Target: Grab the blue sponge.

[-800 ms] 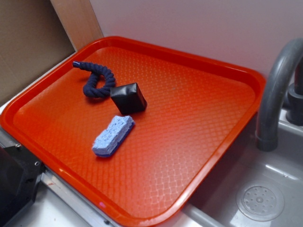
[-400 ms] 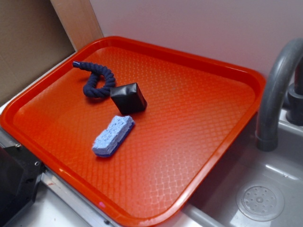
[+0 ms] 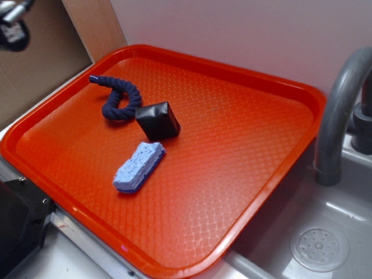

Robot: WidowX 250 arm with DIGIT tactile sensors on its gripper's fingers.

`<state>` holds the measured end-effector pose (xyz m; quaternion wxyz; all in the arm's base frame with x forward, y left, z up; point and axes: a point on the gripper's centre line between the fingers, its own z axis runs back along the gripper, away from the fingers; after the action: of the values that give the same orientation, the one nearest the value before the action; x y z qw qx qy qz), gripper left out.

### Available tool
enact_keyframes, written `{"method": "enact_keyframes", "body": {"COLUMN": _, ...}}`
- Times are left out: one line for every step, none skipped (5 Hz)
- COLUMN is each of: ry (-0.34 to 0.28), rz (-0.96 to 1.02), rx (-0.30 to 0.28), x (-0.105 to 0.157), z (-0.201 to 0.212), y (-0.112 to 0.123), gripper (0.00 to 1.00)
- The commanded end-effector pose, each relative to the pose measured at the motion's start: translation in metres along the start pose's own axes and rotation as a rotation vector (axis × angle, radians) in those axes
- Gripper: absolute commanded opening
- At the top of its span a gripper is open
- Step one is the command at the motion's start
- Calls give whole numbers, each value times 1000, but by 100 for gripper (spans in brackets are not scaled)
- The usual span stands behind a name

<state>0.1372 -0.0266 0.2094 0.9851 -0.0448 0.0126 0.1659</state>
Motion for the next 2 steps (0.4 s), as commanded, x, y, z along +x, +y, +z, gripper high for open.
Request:
{"method": "enact_keyframes", "body": {"ry": -24, "rz": 225, "rx": -115, "x": 19, "z": -48, "y": -29, "gripper": 100}}
{"method": "enact_keyframes", "body": {"ry": -30, "rz": 175, "rx": -90, "x": 26, "z": -83, "y": -43, "gripper": 100}}
